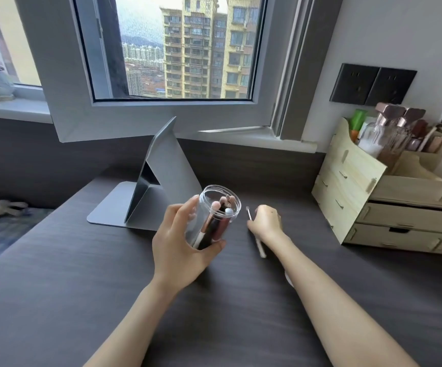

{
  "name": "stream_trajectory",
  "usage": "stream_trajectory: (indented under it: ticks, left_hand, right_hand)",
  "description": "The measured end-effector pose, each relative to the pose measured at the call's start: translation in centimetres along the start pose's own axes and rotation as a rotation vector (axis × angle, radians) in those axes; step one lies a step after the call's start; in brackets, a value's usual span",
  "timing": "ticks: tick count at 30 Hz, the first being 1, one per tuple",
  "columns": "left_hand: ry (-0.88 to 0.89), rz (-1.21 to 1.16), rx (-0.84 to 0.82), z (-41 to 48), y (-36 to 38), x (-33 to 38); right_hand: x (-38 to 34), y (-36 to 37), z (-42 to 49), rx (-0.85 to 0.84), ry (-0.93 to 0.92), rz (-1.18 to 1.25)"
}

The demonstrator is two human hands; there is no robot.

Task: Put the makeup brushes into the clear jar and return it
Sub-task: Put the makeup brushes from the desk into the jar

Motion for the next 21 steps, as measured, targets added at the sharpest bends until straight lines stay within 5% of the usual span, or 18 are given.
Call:
stream_trajectory:
  ticks: [3, 6, 10, 17, 21]
  left_hand:
    - [0.032, -0.003, -0.019, -0.1, 0.0, 0.2]
    - [0.054, 0.013, -0.029, -0.2, 0.0, 0.4]
    - [0.072, 0.041, -0.042, -0.2, 0.1, 0.6]
    - [0.102, 0.025, -0.038, -0.4, 0.2, 0.8]
    - [0.095, 0.017, -0.043, -0.4, 0.2, 0.7]
  right_hand:
    - [0.3, -1.7, 0.2, 0.079, -0.015, 0.262]
    - [-0.5, -6.7, -1.7, 0.293, -0.084, 0.997]
    - [-2.6, -12.8, -6.4, 0.438, -0.384, 1.439]
    - [-7.0, -10.5, -10.1, 0.177, -0.644, 1.019]
    - [-7.2, -8.3, -9.8, 0.167, -0.648, 0.660]
Point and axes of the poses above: each hand's wrist, its own z-axis towards the middle knuckle, its own y-axis out of the palm, x = y × z, the point moved 4 cm from there along z, towards the middle knuckle, and after that the axes turned 6 degrees about z, right-handed, at the moved point
